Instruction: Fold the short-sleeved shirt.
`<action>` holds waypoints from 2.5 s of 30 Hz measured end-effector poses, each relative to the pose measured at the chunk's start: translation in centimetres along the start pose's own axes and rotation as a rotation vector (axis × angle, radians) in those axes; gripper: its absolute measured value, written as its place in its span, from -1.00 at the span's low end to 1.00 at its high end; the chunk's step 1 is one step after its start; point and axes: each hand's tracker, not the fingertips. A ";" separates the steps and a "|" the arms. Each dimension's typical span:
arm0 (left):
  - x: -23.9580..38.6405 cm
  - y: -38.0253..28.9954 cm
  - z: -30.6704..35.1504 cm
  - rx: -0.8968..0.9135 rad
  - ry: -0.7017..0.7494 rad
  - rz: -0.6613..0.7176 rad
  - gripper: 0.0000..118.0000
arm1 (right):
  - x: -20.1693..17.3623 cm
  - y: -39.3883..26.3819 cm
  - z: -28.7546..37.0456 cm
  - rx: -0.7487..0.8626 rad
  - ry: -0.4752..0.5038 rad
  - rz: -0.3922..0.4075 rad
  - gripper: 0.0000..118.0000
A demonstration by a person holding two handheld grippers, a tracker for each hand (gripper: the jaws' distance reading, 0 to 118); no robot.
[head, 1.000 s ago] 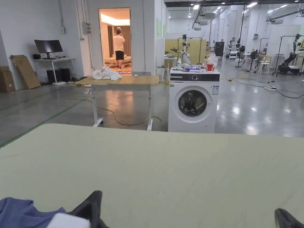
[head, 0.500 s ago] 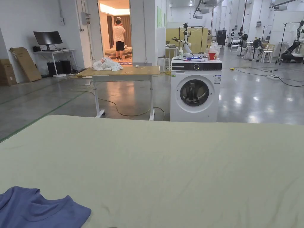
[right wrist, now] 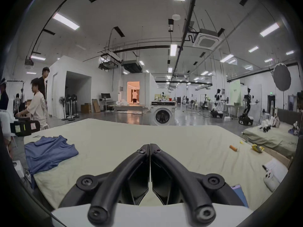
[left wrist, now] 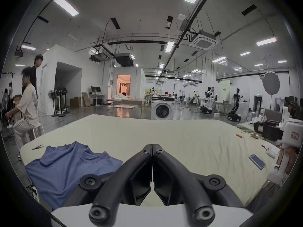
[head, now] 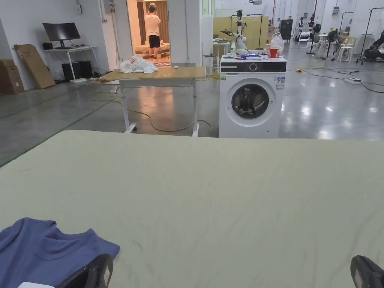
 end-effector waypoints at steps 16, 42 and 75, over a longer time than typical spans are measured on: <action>-2.5 1.0 2.4 0.055 0.152 -0.014 -1.00 | -1.8 0.2 -0.7 0.000 0.158 -0.038 -1.00; -28.1 -7.6 -19.5 -0.697 0.151 -0.032 0.46 | 0.2 -5.9 0.5 -0.276 0.295 0.076 -1.00; -9.2 14.3 -24.9 -0.251 -0.172 0.052 -1.00 | 3.0 -8.6 4.0 -0.316 0.075 -0.088 -1.00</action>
